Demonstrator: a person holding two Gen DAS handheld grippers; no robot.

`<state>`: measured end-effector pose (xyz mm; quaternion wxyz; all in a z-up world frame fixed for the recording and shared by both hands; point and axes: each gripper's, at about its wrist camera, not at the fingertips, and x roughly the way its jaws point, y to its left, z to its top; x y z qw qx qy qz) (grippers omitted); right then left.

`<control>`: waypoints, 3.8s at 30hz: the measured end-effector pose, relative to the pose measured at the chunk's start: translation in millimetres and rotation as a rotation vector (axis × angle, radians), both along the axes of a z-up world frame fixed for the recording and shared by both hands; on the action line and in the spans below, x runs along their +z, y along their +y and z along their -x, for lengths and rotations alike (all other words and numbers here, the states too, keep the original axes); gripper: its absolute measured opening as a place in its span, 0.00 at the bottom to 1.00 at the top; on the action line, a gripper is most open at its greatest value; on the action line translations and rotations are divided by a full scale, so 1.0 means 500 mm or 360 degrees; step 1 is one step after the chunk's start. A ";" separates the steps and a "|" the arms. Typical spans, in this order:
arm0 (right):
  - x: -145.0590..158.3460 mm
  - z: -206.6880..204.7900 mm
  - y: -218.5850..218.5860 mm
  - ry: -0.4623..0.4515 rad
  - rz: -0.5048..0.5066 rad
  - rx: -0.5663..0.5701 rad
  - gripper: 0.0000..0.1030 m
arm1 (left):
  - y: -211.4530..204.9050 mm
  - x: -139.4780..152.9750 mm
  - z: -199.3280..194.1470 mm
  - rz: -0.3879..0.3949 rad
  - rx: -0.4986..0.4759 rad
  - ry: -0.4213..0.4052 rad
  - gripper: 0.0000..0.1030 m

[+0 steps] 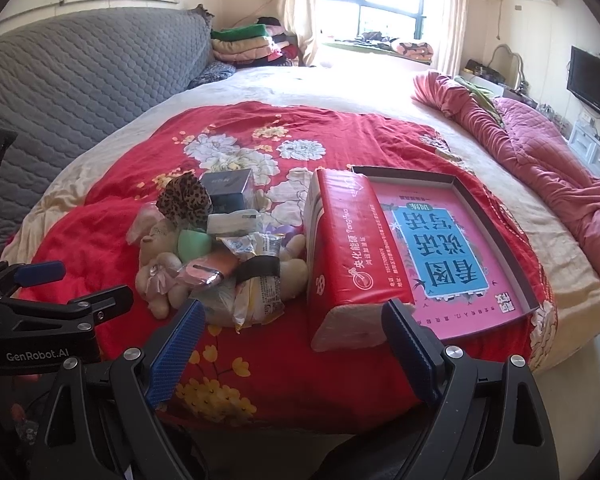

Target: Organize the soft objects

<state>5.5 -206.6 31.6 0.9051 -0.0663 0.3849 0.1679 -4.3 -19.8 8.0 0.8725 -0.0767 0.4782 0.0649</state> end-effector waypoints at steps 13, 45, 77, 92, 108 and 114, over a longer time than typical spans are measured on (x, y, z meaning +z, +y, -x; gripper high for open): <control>-0.003 0.000 0.006 0.0009 -0.0005 0.0002 0.88 | 0.005 -0.004 -0.001 0.0022 0.0008 0.0010 0.98; -0.035 -0.088 0.120 -0.0015 0.0234 0.0215 0.88 | 0.179 -0.054 -0.059 0.0208 0.0269 0.0000 0.98; -0.112 -0.263 0.362 -0.0074 0.0334 0.0757 0.17 | 0.284 -0.161 -0.238 0.0378 0.0200 0.0079 0.85; -0.052 -0.253 0.274 -0.0092 -0.0011 0.0633 0.06 | 0.260 -0.176 -0.284 0.0609 0.0028 0.0024 0.42; -0.004 -0.224 0.226 -0.0143 -0.0123 0.0604 0.06 | 0.214 -0.061 -0.202 0.0390 0.0053 -0.0093 0.41; 0.031 -0.206 0.187 -0.0189 -0.0175 0.0572 0.06 | 0.166 0.002 -0.176 0.0339 0.0018 -0.0161 0.41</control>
